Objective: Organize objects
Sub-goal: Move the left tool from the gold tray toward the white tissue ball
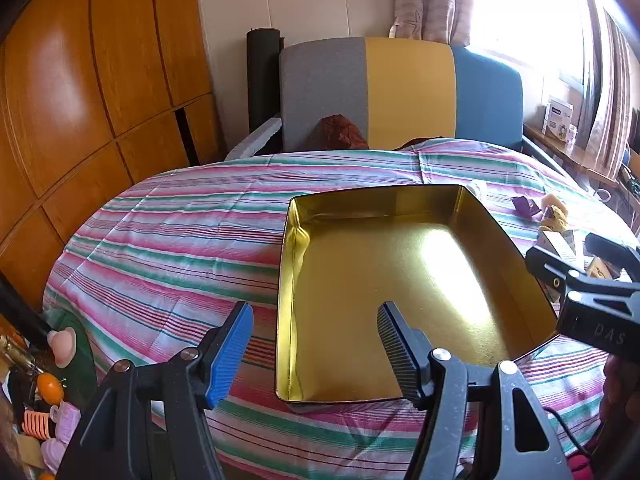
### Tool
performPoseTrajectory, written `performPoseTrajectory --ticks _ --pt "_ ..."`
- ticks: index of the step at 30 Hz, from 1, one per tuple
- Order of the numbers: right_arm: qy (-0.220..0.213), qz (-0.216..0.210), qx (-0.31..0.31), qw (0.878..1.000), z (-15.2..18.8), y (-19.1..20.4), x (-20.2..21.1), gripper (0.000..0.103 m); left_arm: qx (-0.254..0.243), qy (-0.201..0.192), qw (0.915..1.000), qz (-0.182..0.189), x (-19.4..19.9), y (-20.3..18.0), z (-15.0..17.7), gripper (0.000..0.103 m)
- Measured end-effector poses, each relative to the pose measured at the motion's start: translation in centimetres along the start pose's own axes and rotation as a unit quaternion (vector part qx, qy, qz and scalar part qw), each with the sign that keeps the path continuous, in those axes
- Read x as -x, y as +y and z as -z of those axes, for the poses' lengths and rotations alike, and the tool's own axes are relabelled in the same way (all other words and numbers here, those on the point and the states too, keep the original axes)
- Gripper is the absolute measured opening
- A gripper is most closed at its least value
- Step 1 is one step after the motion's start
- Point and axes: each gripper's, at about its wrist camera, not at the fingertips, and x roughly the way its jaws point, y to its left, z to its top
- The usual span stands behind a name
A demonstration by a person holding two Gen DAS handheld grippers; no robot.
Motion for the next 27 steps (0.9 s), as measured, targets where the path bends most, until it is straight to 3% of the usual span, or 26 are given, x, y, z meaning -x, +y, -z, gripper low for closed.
performPoseTrajectory --ticks 12,19,27 --pt "0.002 0.025 -0.034 0.999 -1.1 -5.2 -0.6 0.103 -0.02 0.011 0.9996 0.016 -0.9 -1.5 -0.5 0.066" --pt "0.007 0.05 -0.064 0.997 -2.1 -10.2 -1.0 0.103 -0.039 0.037 0.9962 0.068 -2.3 -3.2 -1.0 0.066" --pt "0.012 0.092 -0.089 0.992 -2.4 -17.6 -2.7 0.103 -0.048 0.064 0.9923 0.094 -4.6 -5.5 -4.8 0.067"
